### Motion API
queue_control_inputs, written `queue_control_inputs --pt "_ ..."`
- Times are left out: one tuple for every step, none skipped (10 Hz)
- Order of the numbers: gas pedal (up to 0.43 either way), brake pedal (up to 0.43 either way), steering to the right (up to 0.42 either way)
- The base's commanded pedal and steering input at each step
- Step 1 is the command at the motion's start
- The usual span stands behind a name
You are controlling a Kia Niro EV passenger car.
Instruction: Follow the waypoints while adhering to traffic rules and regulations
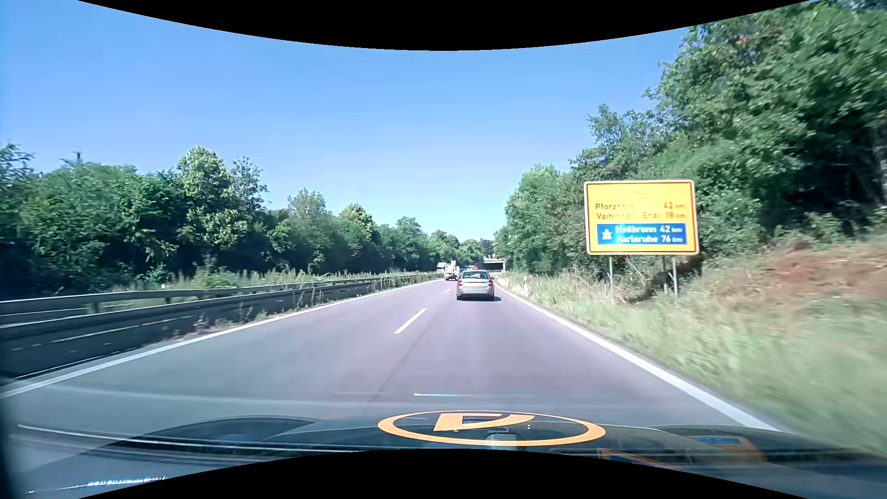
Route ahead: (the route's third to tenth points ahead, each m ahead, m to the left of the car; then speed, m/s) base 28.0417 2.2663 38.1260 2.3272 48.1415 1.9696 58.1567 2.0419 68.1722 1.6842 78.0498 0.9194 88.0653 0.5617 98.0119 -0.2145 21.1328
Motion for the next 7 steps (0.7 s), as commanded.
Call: queue_control_inputs --pt "0.268 0.000 0.001" --pt "0.268 0.000 0.001" --pt "0.268 0.000 0.001" --pt "0.268 0.000 0.001" --pt "0.268 0.000 0.001" --pt "0.268 0.000 0.001" --pt "0.268 0.000 0.002"
